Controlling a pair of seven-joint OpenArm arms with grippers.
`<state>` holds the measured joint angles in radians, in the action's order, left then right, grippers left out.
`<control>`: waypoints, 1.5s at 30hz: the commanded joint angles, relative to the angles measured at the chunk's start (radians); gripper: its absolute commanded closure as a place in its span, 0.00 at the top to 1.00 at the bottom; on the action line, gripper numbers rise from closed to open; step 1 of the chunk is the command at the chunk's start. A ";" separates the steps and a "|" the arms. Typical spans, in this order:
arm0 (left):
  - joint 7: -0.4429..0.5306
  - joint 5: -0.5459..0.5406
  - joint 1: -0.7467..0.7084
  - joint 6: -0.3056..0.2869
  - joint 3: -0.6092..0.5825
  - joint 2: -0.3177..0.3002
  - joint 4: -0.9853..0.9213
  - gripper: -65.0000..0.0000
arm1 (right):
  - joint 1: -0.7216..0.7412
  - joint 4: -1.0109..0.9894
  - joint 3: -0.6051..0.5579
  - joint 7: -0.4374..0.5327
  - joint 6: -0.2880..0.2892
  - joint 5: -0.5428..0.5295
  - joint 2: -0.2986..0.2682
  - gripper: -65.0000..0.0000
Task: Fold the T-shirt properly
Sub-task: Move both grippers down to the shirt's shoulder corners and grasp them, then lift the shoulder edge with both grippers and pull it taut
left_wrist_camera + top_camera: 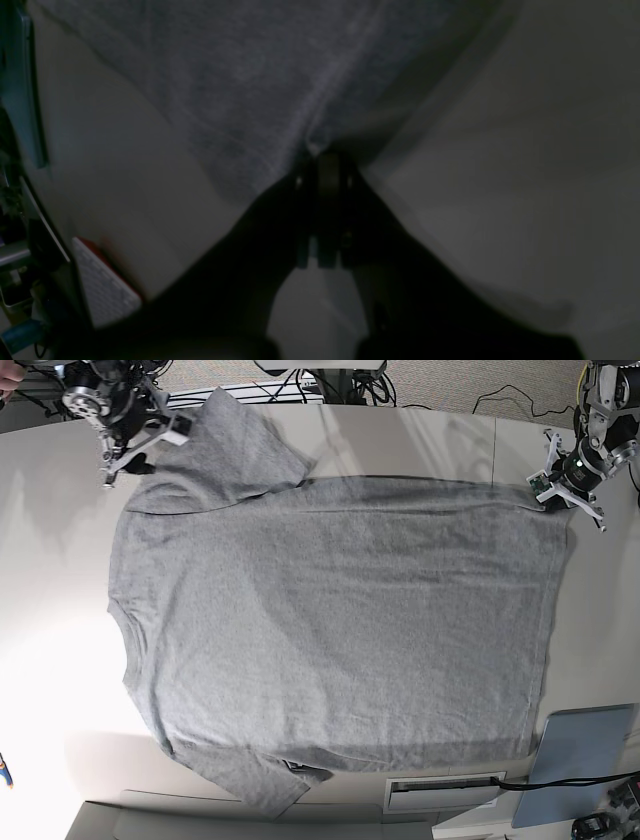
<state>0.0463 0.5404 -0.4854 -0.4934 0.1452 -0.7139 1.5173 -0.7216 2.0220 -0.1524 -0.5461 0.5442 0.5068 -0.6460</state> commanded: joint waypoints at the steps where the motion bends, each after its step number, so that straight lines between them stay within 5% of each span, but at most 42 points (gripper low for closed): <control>1: -0.020 0.006 -0.016 -0.065 -0.012 -0.001 -0.010 0.00 | 0.009 0.000 -0.013 0.000 -0.010 0.016 -0.013 0.57; 16: -0.021 0.006 -0.016 -0.064 -0.012 -0.001 -0.010 0.00 | 0.211 -0.182 -0.171 0.039 -0.026 0.010 -0.010 0.57; 20: -0.021 0.006 -0.016 -0.064 -0.012 -0.001 -0.010 0.00 | 0.237 -0.209 -0.187 0.040 -0.026 0.009 -0.011 0.38; 25: -0.019 0.005 -0.016 -0.064 -0.012 -0.001 -0.010 0.00 | 0.240 -0.209 -0.187 -0.020 -0.027 0.006 -0.011 0.00; 32: -0.031 -0.138 -0.038 -0.059 -0.011 -0.030 0.000 0.00 | 0.210 -0.121 -0.186 -0.138 -0.069 -0.020 -0.018 0.00; 38: -0.147 -0.211 -0.146 0.040 0.022 -0.056 0.093 0.00 | 0.113 -0.024 -0.186 -0.187 -0.097 -0.008 -0.051 0.00; 45: -0.151 -0.312 -0.316 -0.004 0.181 -0.056 0.196 0.00 | -0.010 0.077 -0.186 -0.243 -0.147 0.055 -0.069 0.00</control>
<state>-0.1085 0.2321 -0.7959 -0.5045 0.3134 -0.7494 1.7000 -0.7250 2.0819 -0.3439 -0.7815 0.4061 0.5529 -0.7002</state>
